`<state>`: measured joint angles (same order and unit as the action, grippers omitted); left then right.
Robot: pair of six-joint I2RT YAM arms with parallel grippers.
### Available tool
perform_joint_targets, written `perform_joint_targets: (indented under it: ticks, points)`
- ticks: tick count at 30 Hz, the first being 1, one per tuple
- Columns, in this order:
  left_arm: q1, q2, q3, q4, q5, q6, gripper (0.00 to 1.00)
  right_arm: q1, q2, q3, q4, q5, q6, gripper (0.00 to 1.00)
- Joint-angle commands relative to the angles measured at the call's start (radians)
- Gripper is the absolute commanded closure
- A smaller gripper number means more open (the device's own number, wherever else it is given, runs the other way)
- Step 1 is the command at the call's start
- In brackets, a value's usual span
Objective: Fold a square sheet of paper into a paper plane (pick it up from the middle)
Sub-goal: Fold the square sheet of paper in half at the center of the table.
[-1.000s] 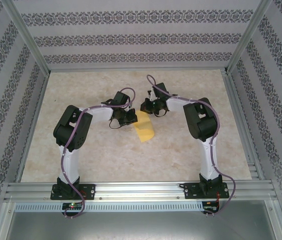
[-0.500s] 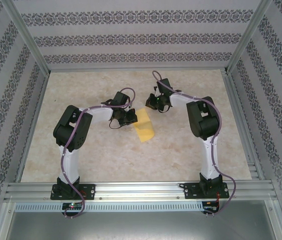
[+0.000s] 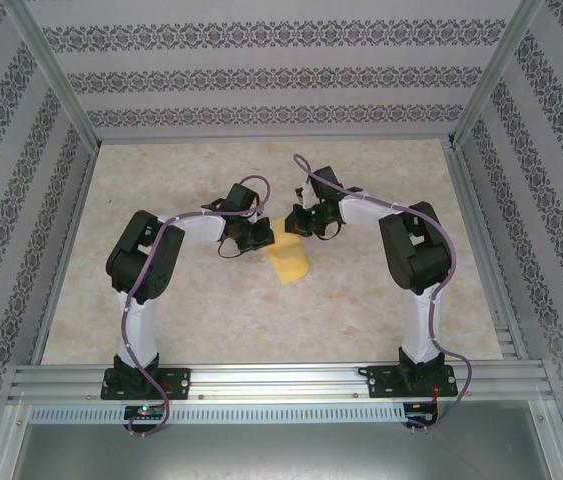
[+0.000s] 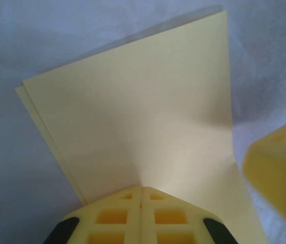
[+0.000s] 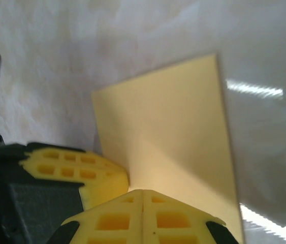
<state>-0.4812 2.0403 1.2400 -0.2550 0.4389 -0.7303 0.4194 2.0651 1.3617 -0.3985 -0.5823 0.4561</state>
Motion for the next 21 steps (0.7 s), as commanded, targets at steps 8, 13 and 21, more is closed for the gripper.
perform_joint_targets:
  ticks: [8, 13, 21]
  points:
    - [-0.023, 0.097, -0.072, -0.168, -0.113, 0.015, 1.0, -0.008, 0.035, -0.053, -0.086, -0.057, -0.102, 0.94]
    - [-0.023, 0.1, -0.071, -0.17, -0.116, 0.011, 1.0, -0.023, 0.013, -0.093, -0.11, -0.064, -0.131, 0.94]
    - [-0.023, 0.103, -0.067, -0.173, -0.118, 0.009, 1.0, -0.045, -0.042, -0.162, -0.152, -0.044, -0.164, 0.94]
